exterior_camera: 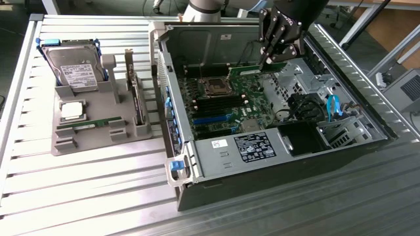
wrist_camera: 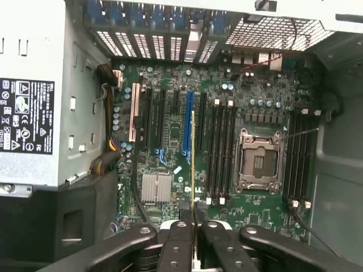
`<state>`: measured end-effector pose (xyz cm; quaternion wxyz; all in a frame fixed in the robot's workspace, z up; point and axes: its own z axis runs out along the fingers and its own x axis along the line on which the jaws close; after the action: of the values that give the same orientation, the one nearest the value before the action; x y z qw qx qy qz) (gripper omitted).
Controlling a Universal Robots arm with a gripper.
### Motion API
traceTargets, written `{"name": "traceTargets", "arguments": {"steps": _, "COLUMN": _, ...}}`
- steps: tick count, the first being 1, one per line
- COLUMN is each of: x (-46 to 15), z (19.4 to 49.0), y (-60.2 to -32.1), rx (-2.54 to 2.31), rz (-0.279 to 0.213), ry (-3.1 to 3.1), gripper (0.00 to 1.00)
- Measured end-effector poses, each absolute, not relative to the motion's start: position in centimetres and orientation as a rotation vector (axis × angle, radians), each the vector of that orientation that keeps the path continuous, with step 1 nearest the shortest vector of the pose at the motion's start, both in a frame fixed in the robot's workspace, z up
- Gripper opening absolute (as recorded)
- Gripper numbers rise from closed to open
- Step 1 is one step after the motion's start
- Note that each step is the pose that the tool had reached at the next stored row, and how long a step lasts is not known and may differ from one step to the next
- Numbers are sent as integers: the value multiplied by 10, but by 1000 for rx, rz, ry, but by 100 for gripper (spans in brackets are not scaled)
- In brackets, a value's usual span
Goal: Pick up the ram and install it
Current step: 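Pick up the ram and move it above insertion slot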
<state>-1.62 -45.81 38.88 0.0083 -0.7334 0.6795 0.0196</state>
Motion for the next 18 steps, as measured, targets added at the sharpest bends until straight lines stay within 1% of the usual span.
{"name": "traceTargets", "arguments": {"steps": 18, "x": 31, "z": 389, "y": -458, "rx": -2292, "rz": 62, "ry": 2124, "gripper": 11}}
